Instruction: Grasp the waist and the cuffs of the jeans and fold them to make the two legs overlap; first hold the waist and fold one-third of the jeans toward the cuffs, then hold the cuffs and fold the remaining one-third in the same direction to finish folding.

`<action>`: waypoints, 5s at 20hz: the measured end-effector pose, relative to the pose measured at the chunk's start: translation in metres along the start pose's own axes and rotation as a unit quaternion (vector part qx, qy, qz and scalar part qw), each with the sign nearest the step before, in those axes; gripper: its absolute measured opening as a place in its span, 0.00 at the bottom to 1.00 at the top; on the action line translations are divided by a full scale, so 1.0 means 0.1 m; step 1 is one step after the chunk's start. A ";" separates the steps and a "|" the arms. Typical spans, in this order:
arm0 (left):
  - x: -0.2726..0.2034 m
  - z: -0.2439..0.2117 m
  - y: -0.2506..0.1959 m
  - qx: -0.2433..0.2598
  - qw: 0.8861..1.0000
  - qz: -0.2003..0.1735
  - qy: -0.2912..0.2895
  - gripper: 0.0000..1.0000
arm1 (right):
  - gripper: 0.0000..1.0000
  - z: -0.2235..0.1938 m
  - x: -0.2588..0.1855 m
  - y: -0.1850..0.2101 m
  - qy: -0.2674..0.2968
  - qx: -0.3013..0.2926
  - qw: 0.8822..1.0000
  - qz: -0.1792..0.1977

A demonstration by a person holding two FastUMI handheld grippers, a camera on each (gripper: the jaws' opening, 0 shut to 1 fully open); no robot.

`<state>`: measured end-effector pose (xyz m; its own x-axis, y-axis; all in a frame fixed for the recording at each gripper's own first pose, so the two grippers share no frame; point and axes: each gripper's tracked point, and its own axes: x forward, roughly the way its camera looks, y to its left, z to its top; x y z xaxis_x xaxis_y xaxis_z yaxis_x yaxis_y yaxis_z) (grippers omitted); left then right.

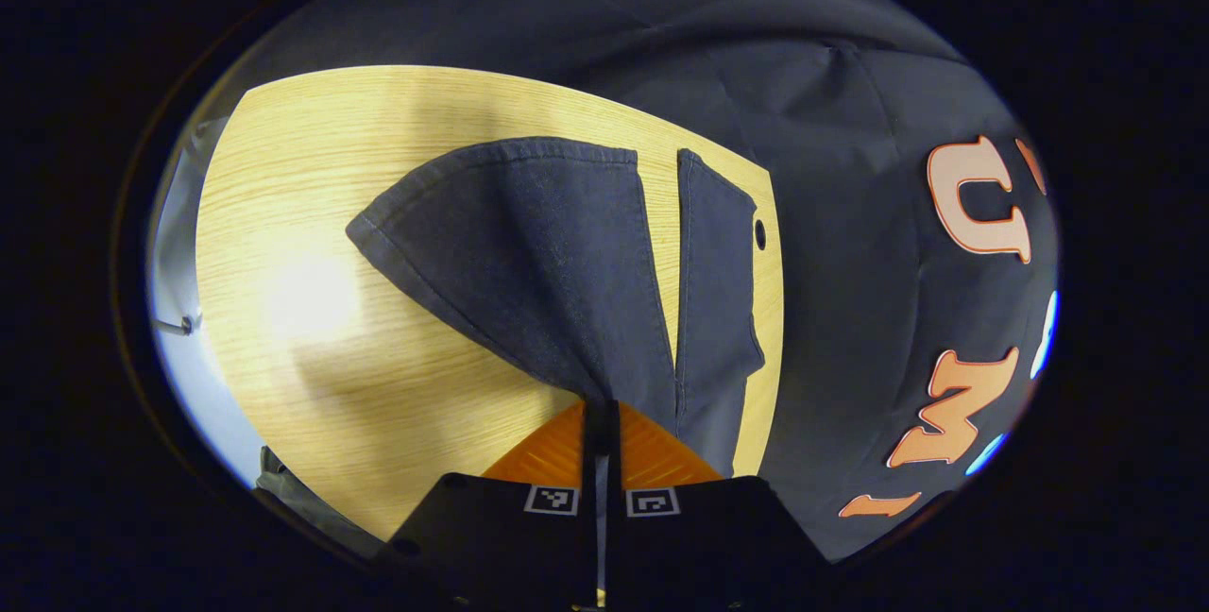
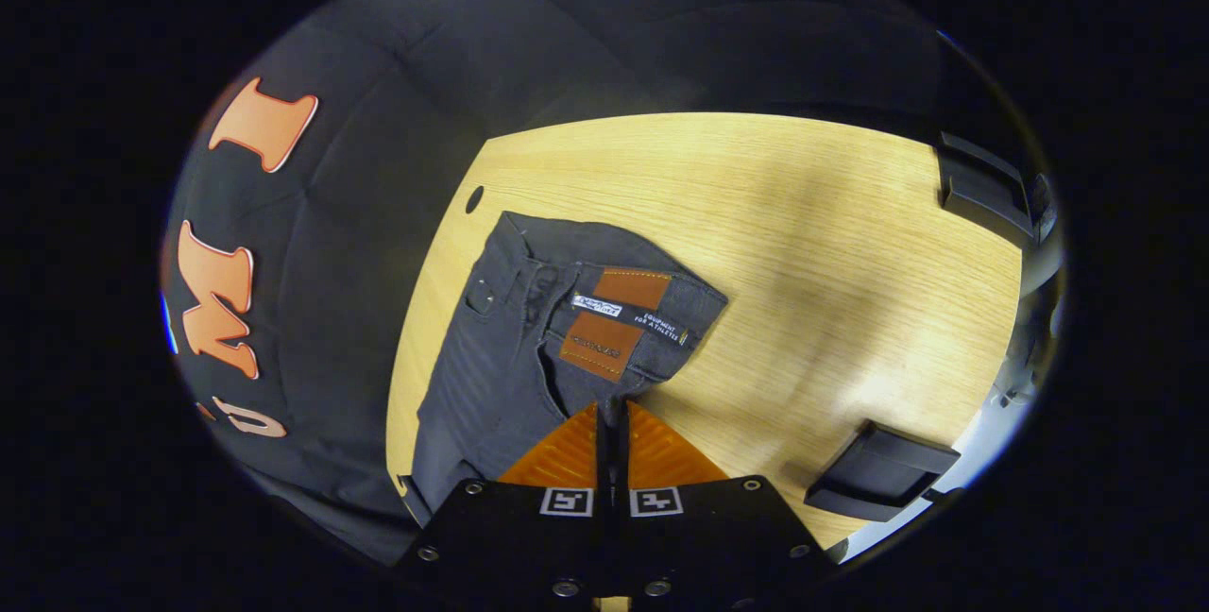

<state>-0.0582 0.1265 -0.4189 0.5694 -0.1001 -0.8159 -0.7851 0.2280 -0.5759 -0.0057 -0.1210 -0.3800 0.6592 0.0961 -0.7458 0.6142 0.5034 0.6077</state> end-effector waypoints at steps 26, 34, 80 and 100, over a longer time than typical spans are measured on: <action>0.94 0.50 -2.26 0.173 0.981 0.083 0.016 0.03 | 0.00 0.75 1.04 1.77 0.025 -0.063 0.997 0.020; 1.90 0.67 -2.47 0.249 0.961 0.116 0.041 0.03 | 0.00 0.83 1.76 1.96 0.023 -0.086 0.996 -0.012; -0.41 -0.50 -3.20 0.598 0.768 -0.096 -0.208 0.98 | 0.99 0.98 1.22 0.73 0.020 -0.021 0.998 -0.049; -0.27 -0.18 -2.95 0.550 0.811 -0.063 -0.187 0.98 | 0.00 1.19 1.36 1.08 -0.094 -0.090 0.988 -0.080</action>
<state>0.1538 0.0444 -0.2280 0.8236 0.0649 -0.5635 -0.1395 0.9861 -0.0903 0.2018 -0.1553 -0.3829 0.6399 -0.1499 -0.7537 0.6408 0.6454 0.4157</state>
